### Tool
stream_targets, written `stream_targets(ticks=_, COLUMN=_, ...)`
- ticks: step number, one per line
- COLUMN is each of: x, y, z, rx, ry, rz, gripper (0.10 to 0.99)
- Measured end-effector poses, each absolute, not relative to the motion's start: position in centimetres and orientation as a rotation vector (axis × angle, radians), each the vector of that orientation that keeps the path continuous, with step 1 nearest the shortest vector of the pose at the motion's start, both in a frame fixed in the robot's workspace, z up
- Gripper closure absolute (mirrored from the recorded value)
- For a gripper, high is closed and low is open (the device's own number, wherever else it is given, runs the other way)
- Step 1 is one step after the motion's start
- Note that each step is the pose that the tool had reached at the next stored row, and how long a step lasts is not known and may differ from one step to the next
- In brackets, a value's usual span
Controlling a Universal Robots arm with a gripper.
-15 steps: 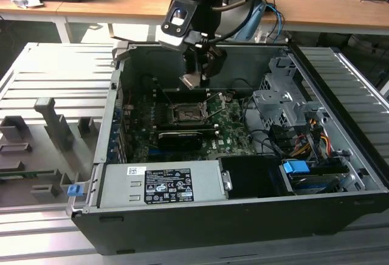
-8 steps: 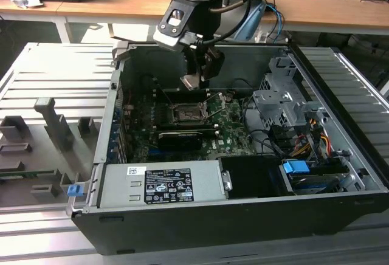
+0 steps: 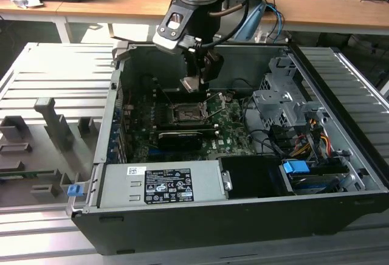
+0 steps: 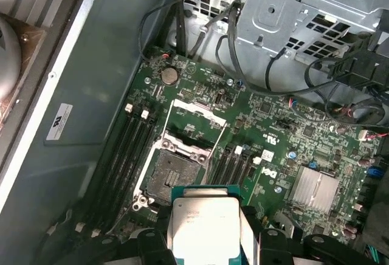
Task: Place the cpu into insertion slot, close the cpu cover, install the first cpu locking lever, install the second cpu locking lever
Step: 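Place the cpu into insertion slot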
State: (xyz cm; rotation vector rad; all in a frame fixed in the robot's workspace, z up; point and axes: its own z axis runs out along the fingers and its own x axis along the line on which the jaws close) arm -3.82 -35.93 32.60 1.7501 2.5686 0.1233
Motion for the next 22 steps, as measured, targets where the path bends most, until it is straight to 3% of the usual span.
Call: stream_targets(ticks=22, x=-3.82, y=-35.93, z=31.74, rx=1.846, ry=2.497, rz=0.121, gripper=0.557)
